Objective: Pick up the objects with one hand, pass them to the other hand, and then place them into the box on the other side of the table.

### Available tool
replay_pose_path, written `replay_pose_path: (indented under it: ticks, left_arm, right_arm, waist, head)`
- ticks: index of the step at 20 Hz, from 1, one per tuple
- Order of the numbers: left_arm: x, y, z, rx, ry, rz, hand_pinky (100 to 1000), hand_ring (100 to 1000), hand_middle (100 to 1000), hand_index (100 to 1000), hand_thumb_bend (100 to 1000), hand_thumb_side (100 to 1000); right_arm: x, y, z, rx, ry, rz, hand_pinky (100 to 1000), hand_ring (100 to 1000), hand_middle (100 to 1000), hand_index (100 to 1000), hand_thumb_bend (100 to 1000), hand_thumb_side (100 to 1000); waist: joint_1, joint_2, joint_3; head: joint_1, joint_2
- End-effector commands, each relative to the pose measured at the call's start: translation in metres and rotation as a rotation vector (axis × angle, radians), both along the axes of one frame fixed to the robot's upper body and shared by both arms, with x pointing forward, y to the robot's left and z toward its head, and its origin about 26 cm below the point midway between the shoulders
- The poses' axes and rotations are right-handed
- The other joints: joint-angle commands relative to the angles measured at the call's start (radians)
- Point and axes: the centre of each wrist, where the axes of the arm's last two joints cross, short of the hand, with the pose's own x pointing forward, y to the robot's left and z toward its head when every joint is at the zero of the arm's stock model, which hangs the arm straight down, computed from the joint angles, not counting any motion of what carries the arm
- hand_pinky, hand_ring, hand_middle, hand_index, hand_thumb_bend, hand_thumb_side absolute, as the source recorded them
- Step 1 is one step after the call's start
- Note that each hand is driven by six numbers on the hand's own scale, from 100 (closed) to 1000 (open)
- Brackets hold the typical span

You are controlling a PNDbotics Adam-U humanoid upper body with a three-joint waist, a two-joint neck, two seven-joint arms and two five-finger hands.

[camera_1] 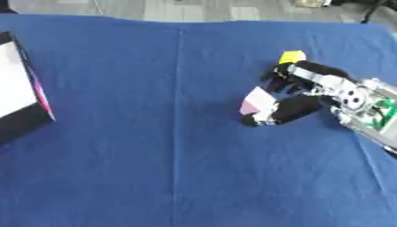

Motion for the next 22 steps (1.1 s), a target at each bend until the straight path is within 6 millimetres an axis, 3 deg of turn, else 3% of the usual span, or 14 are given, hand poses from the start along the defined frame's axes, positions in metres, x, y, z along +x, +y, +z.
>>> replay_pose_path:
  ticks: [1, 22]
  left_arm:
    - [0.000, 0.002, 0.005, 0.020, -0.008, -0.007, 872, 731, 784, 860, 181, 954]
    - [-0.002, 0.001, 0.000, 0.014, 0.008, -0.005, 873, 731, 784, 860, 181, 960]
  right_arm:
    - [0.000, 0.001, 0.007, -0.022, -0.053, -0.033, 854, 835, 709, 857, 670, 351]
    - [0.000, 0.012, -0.001, -0.032, -0.068, -0.117, 862, 845, 737, 863, 624, 359]
  waist:
    - [-0.007, -0.035, 0.000]
    - [-0.004, -0.034, -0.003]
  head:
    - [-0.005, -0.001]
    - [-0.016, -0.001]
